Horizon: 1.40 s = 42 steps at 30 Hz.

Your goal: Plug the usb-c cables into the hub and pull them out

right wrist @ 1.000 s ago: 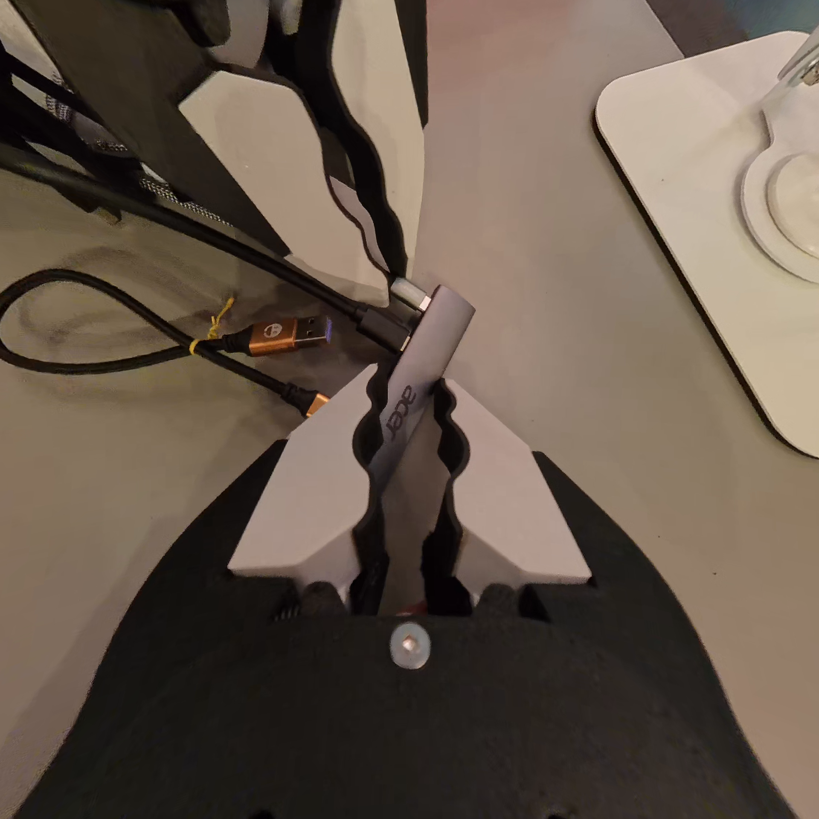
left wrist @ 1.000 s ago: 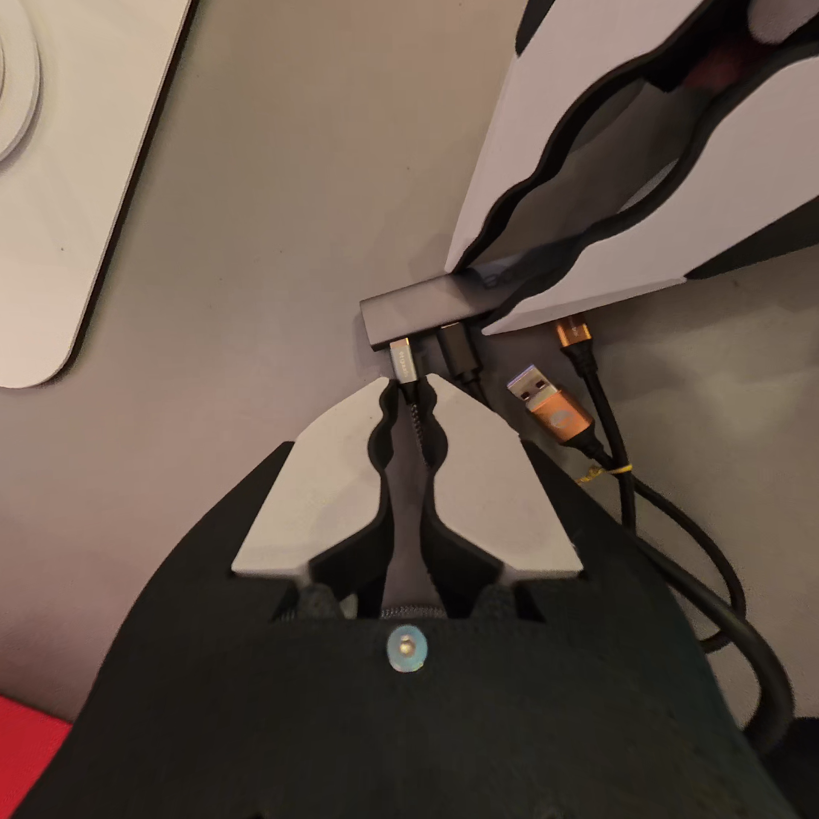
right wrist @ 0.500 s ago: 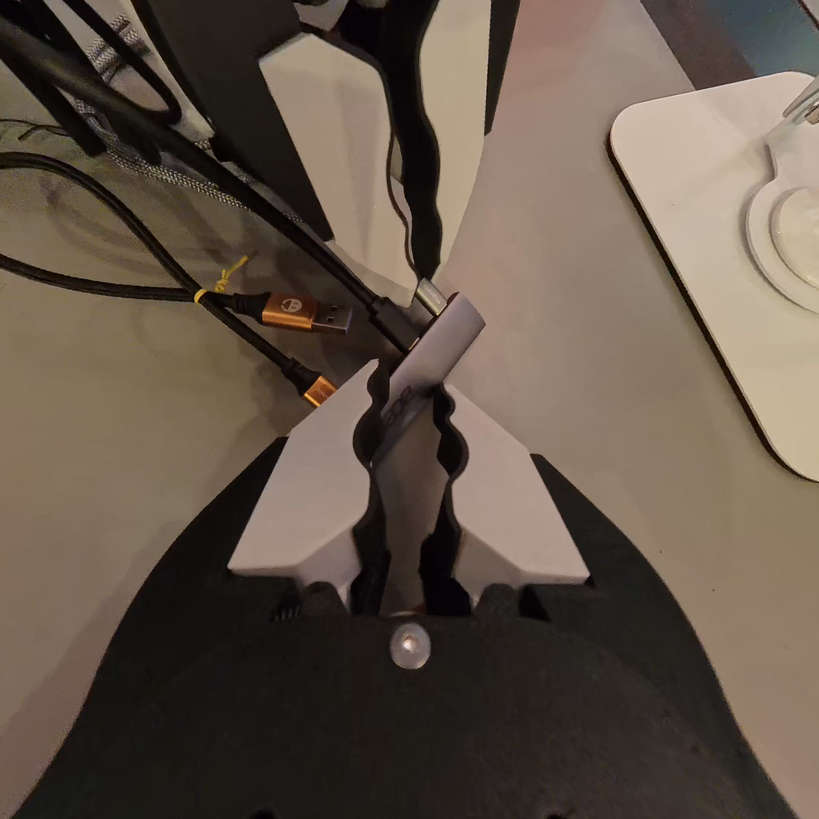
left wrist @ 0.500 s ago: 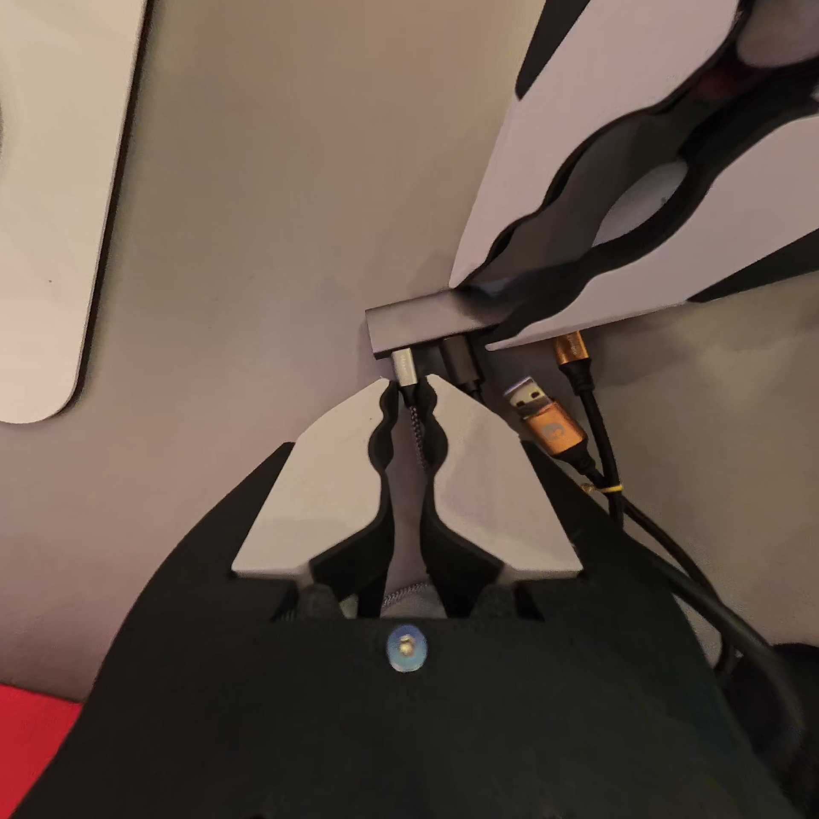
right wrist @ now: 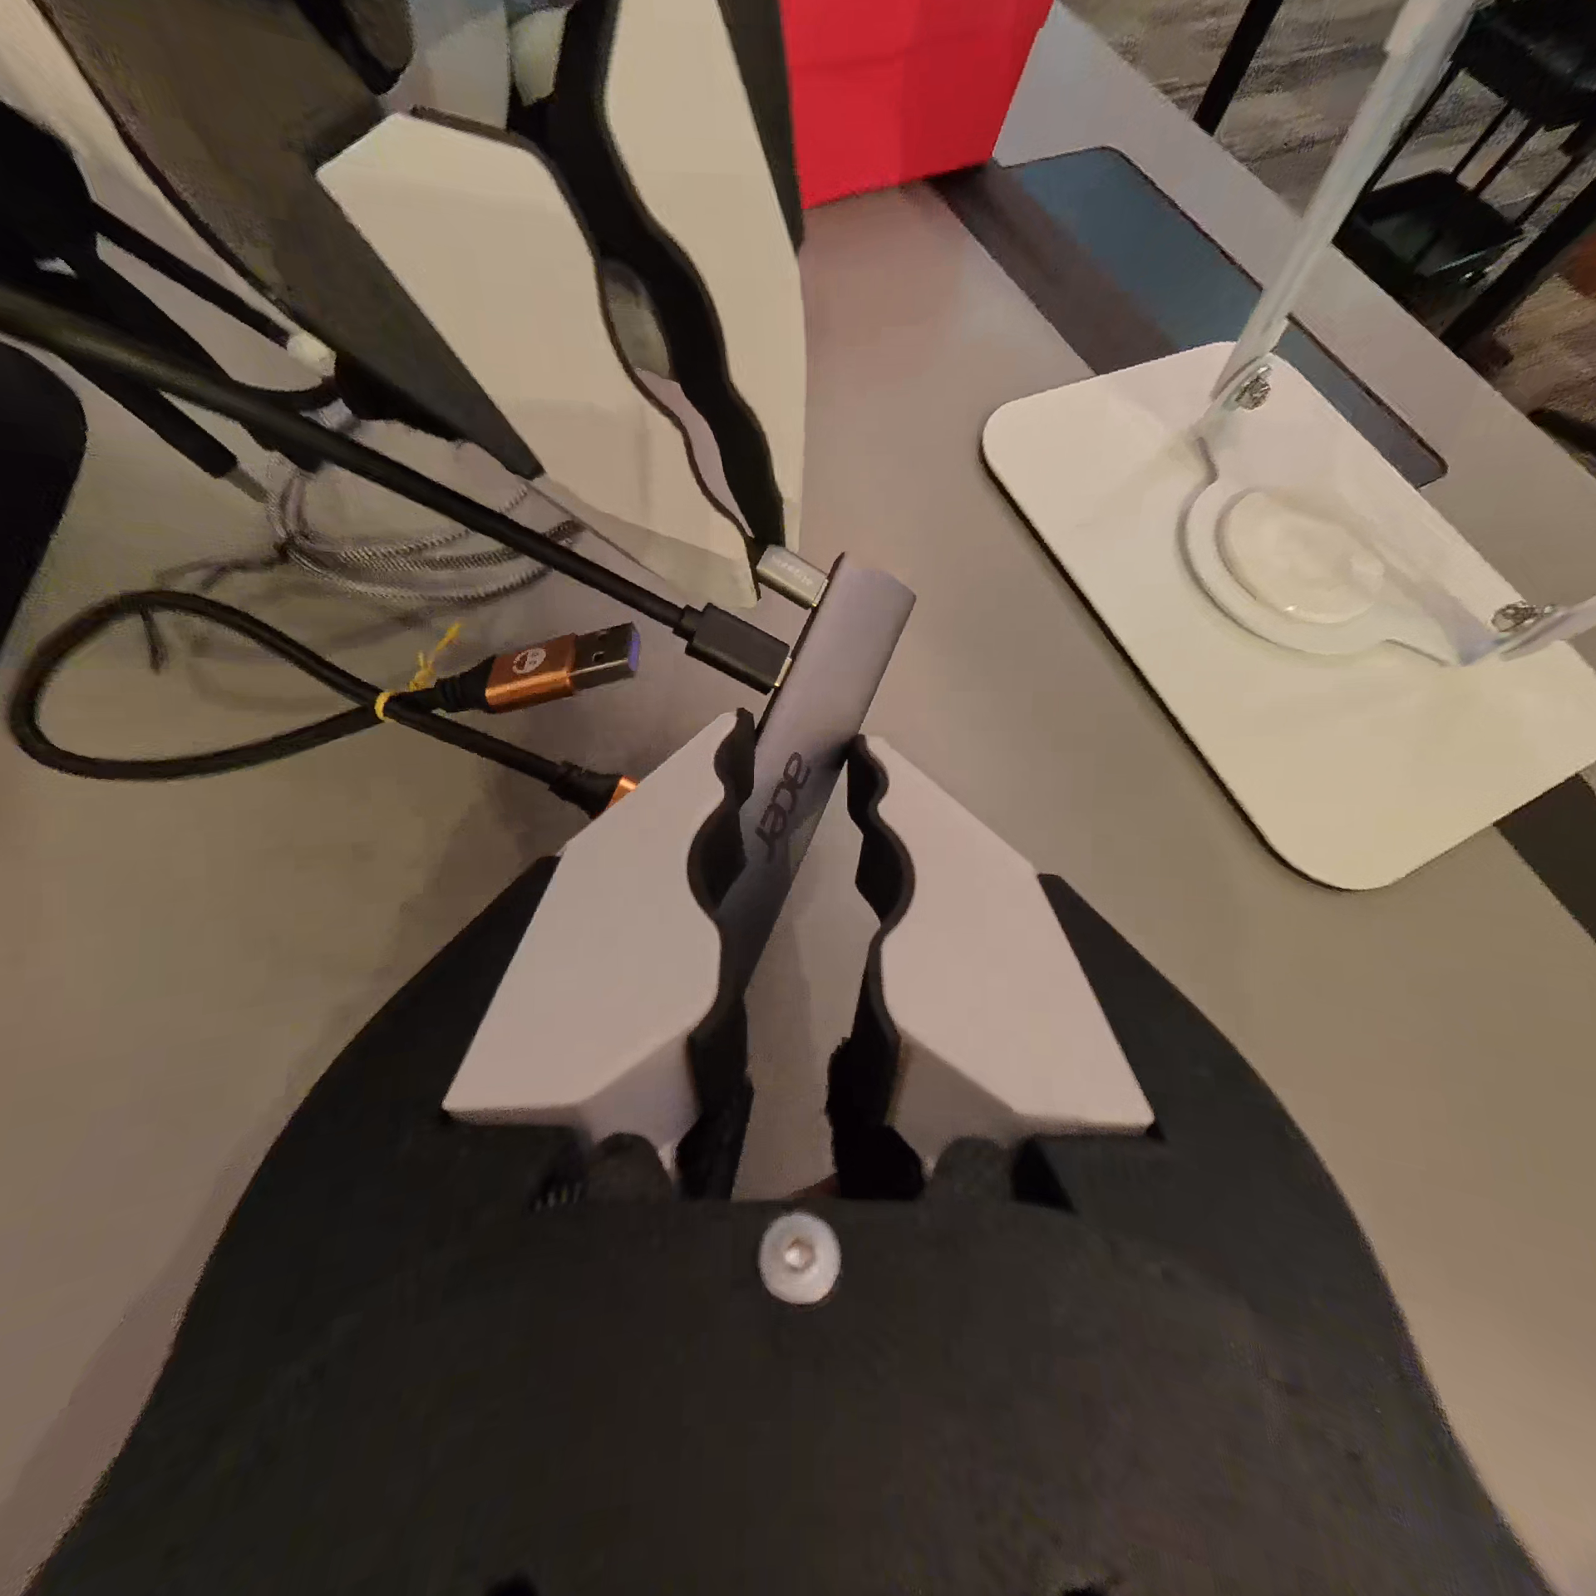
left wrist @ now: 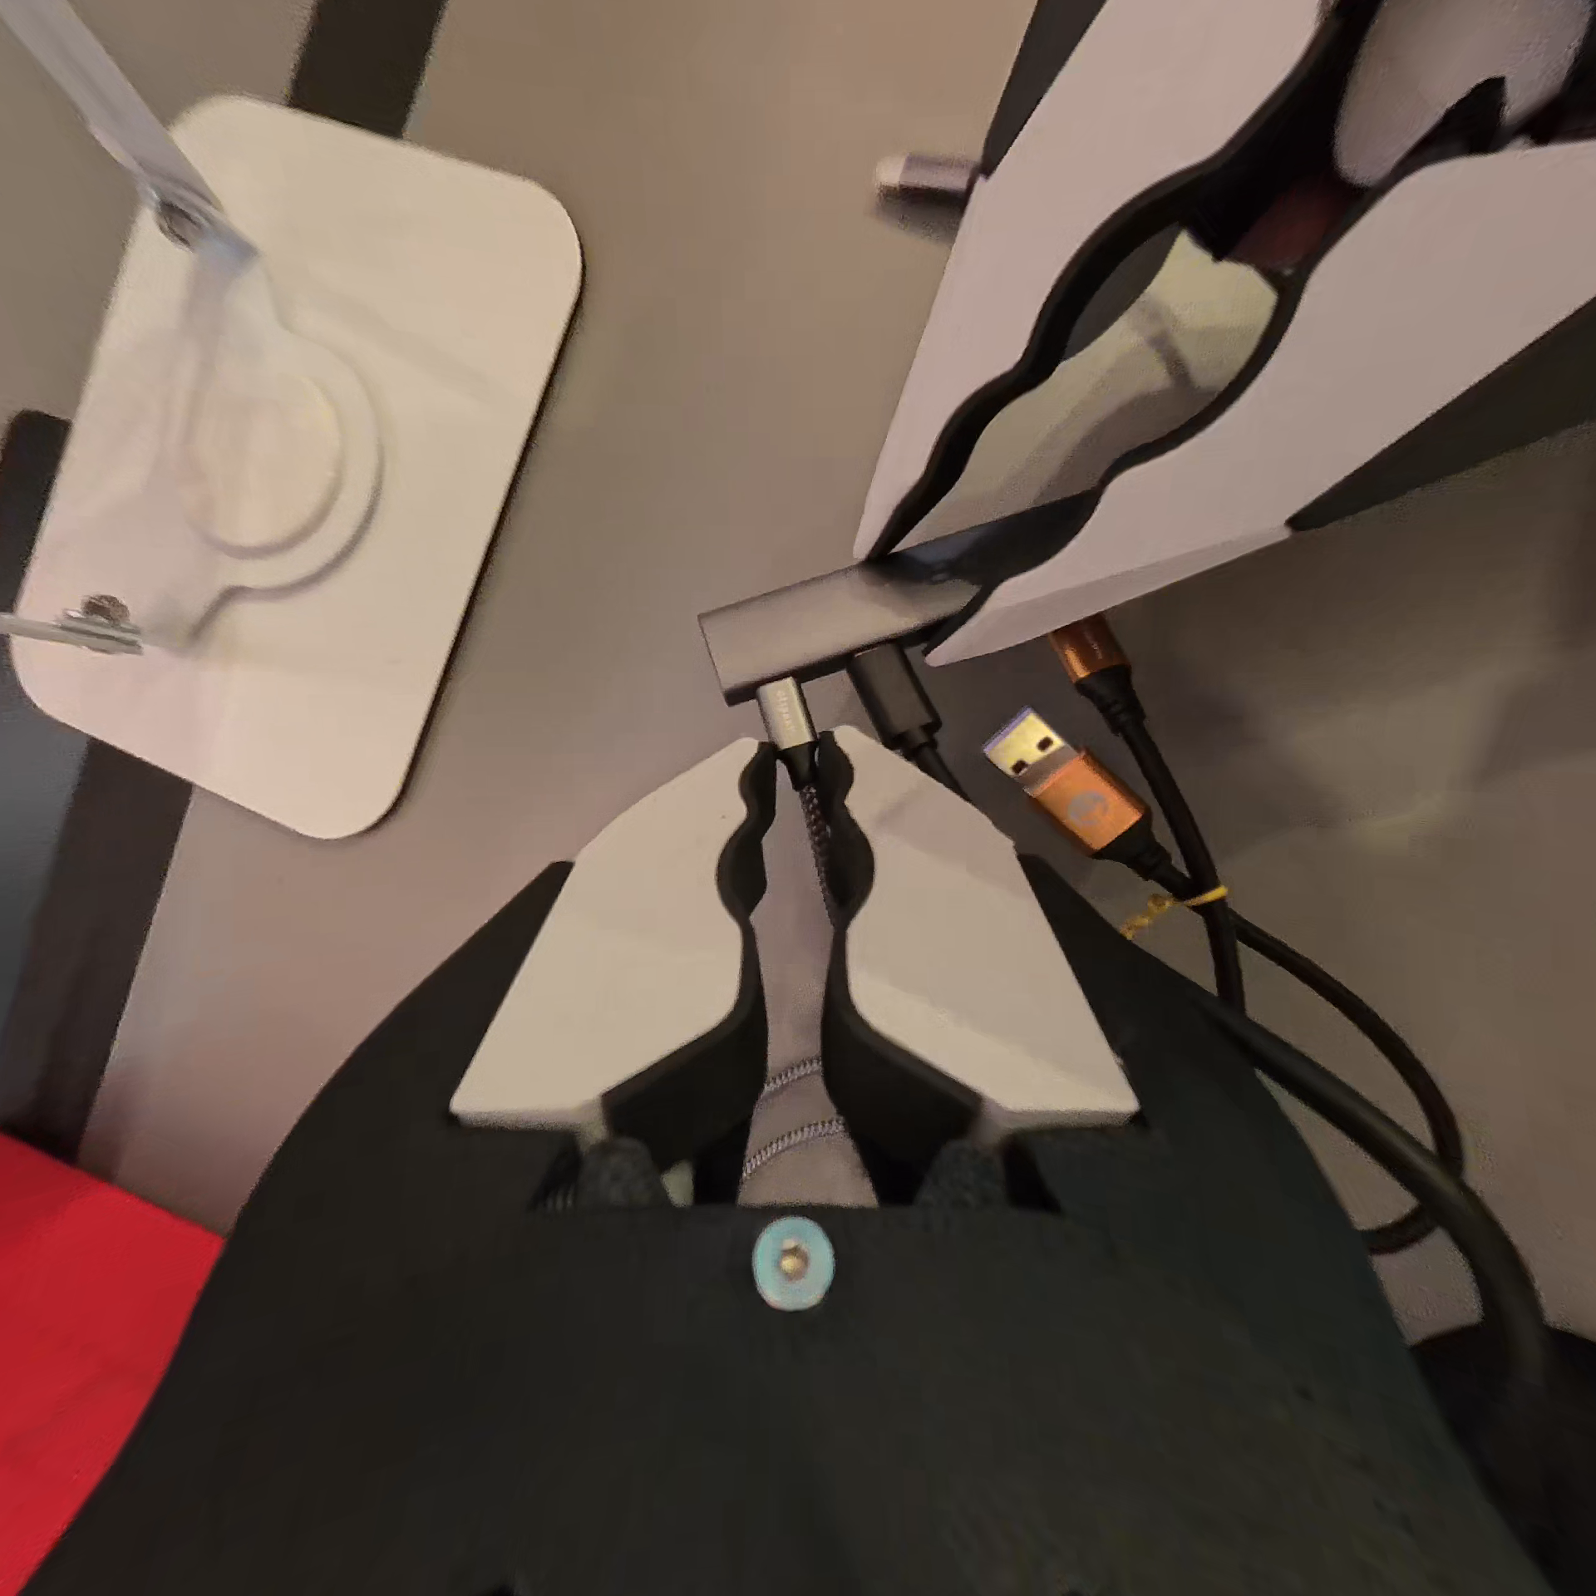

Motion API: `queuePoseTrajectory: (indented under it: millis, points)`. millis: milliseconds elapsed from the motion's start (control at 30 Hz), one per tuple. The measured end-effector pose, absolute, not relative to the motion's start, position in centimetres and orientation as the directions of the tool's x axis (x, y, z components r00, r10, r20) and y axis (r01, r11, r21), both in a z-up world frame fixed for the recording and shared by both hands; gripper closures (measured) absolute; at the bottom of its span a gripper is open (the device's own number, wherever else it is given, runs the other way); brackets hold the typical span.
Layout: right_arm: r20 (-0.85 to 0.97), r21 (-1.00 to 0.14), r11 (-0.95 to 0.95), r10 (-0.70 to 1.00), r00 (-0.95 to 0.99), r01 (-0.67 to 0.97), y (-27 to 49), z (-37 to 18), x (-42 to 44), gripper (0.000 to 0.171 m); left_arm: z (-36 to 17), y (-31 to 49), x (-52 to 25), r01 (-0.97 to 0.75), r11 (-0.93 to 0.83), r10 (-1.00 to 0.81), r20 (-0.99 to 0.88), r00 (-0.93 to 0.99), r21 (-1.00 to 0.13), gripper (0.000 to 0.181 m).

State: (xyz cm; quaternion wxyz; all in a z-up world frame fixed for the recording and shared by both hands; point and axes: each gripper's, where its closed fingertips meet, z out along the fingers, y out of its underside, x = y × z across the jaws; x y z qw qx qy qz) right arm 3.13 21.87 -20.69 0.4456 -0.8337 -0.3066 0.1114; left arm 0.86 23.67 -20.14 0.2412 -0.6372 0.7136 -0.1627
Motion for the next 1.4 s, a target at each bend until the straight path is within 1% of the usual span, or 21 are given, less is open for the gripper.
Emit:
queuePoseTrajectory:
  millis: [133,200,300,367,400,467,500,533,567,600,667,767,867,967,1033,1133,1267,1333,1400]
  points:
    - [-0.031,-0.829,-0.457,0.611,0.791,0.321,21.0,-19.4,4.0,0.150,-18.0,22.6,2.1,-0.770,0.209,-0.972,-0.218,-0.093,-0.603,0.172]
    - [-0.102,-0.841,-0.471,0.622,0.776,0.267,20.2,-18.6,4.1,0.144,-16.8,21.8,2.9,-0.727,0.264,-0.956,-0.271,-0.110,-0.634,0.172]
    - [-0.242,-0.848,-0.506,0.637,0.732,0.160,18.8,-17.3,4.6,0.135,-15.5,20.8,3.8,-0.691,0.343,-0.925,-0.357,-0.131,-0.636,0.172]
    - [-0.327,-0.833,-0.539,0.660,0.676,0.124,17.6,-16.8,5.0,0.133,-14.5,19.9,4.3,-0.653,0.381,-0.912,-0.381,-0.151,-0.654,0.172]
    - [-0.374,-0.824,-0.557,0.675,0.636,0.105,17.0,-16.6,5.1,0.136,-14.0,19.6,4.6,-0.637,0.394,-0.907,-0.394,-0.151,-0.663,0.172]
    - [-0.456,-0.790,-0.607,0.675,0.580,0.087,16.1,-16.7,5.3,0.133,-13.1,18.8,5.1,-0.596,0.431,-0.892,-0.418,-0.170,-0.677,0.172]
    - [-0.468,-0.792,-0.604,0.689,0.554,0.083,15.7,-16.5,5.3,0.145,-12.7,18.5,5.3,-0.583,0.450,-0.883,-0.435,-0.177,-0.676,0.172]
    - [-0.464,-0.798,-0.597,0.697,0.547,0.084,15.5,-16.4,5.3,0.150,-12.4,17.9,5.4,-0.564,0.472,-0.873,-0.446,-0.195,-0.678,0.172]
    - [-0.461,-0.795,-0.601,0.687,0.562,0.083,15.6,-16.4,5.7,0.144,-11.9,17.6,5.5,-0.543,0.491,-0.863,-0.465,-0.198,-0.681,0.172]
    - [-0.457,-0.802,-0.594,0.679,0.574,0.064,15.8,-16.1,6.1,0.131,-11.6,17.4,5.6,-0.532,0.504,-0.855,-0.480,-0.196,-0.680,0.172]
    - [-0.470,-0.829,-0.558,0.724,0.504,0.030,15.1,-14.6,5.7,0.153,-11.1,16.9,5.6,-0.511,0.525,-0.844,-0.493,-0.211,-0.681,0.172]
    - [-0.482,-0.823,-0.563,0.759,0.438,0.068,14.1,-14.8,4.6,0.154,-10.4,15.8,5.7,-0.471,0.535,-0.842,-0.493,-0.221,-0.701,0.172]
    - [-0.505,-0.832,-0.551,0.798,0.329,0.061,12.9,-14.1,3.7,0.155,-9.6,14.3,5.4,-0.410,0.574,-0.818,-0.515,-0.257,-0.709,0.172]
    - [-0.499,-0.859,-0.511,0.841,0.211,0.007,11.4,-12.4,3.4,0.159,-8.4,13.5,4.8,-0.351,0.549,-0.835,-0.476,-0.277,-0.759,0.172]
    - [-0.500,-0.866,-0.500,0.856,0.132,-0.037,10.5,-11.1,3.1,0.164,-7.9,13.3,4.4,-0.309,0.511,-0.854,-0.432,-0.290,-0.802,0.172]
    - [-0.494,-0.868,-0.488,0.866,0.071,-0.088,10.0,-9.7,2.2,0.164,-6.7,12.6,3.8,-0.206,0.470,-0.861,-0.396,-0.318,-0.858,0.173]
    - [-0.470,-0.882,-0.468,0.876,0.110,-0.048,10.2,-9.5,1.2,0.164,-6.5,12.6,3.3,-0.181,0.474,-0.852,-0.397,-0.341,-0.862,0.173]
    - [-0.461,-0.887,-0.460,0.876,0.140,-0.044,10.6,-9.4,1.2,0.164,-6.5,13.0,3.1,-0.201,0.469,-0.857,-0.388,-0.339,-0.860,0.173]
    - [-0.452,-0.892,-0.451,0.877,0.166,-0.044,10.9,-9.1,1.3,0.164,-6.3,13.9,3.1,-0.225,0.471,-0.865,-0.396,-0.308,-0.853,0.163]
